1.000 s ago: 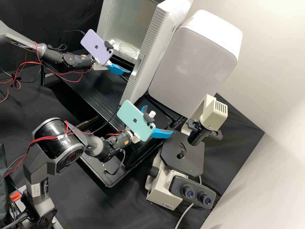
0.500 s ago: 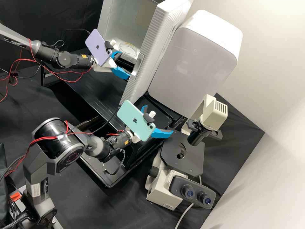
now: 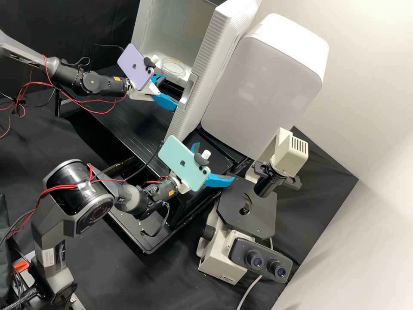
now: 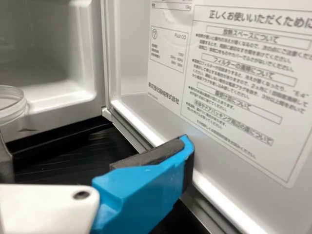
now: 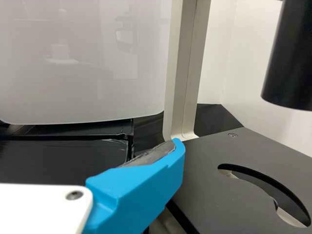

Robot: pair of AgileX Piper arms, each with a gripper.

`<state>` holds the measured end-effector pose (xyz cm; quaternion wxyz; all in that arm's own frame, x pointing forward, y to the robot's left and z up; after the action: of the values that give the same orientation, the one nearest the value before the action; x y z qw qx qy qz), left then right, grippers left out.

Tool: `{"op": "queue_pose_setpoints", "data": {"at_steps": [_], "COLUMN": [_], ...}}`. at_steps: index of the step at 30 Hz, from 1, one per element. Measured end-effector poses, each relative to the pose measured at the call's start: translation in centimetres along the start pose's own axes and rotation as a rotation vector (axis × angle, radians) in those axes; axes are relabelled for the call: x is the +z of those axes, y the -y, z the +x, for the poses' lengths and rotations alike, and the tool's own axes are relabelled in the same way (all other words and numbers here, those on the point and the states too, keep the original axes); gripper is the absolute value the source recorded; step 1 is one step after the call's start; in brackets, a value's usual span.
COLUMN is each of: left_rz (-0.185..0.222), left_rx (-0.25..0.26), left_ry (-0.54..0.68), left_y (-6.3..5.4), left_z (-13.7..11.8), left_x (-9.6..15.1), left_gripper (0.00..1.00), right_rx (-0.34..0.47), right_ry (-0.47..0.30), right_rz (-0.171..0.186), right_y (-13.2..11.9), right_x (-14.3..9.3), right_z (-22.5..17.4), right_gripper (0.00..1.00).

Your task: Place the petri dish in the incubator

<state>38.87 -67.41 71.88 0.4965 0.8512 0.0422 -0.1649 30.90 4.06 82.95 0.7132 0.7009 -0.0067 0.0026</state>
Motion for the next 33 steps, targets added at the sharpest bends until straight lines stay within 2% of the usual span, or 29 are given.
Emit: {"op": "queue_pose_setpoints", "data": {"at_steps": [8,17,19,22,28,33], "left_rz": [-0.003,0.050,0.051,0.078,0.079,0.047], "left_rx": [-0.014,-0.014,-0.014,-0.014,-0.017,-0.031], "left_ry": [-0.008,0.000,-0.004,-0.012,-0.034,-0.043], "left_y": [-0.7,-1.4,-1.6,-1.9,-2.6,-3.0], "left_z": [0.5,0.8,0.9,1.3,2.2,3.2], "left_x": [0.2,0.1,0.2,0.2,-0.4,-1.2], "left_gripper": [1.00,1.00,1.00,1.00,1.00,1.00], "right_rx": [0.000,0.000,0.000,0.000,0.000,0.000], "right_ry": [0.000,0.000,0.000,0.000,0.000,0.000], "right_rz": [0.000,0.000,0.000,0.000,0.000,0.000], "right_y": [0.0,0.0,0.0,0.0,0.0,0.0], "right_x": [0.0,0.0,0.0,0.0,0.0,0.0], "right_z": [0.0,0.0,0.0,0.0,0.0,0.0], "right_gripper": [1.00,1.00,1.00,1.00,1.00,1.00]}}
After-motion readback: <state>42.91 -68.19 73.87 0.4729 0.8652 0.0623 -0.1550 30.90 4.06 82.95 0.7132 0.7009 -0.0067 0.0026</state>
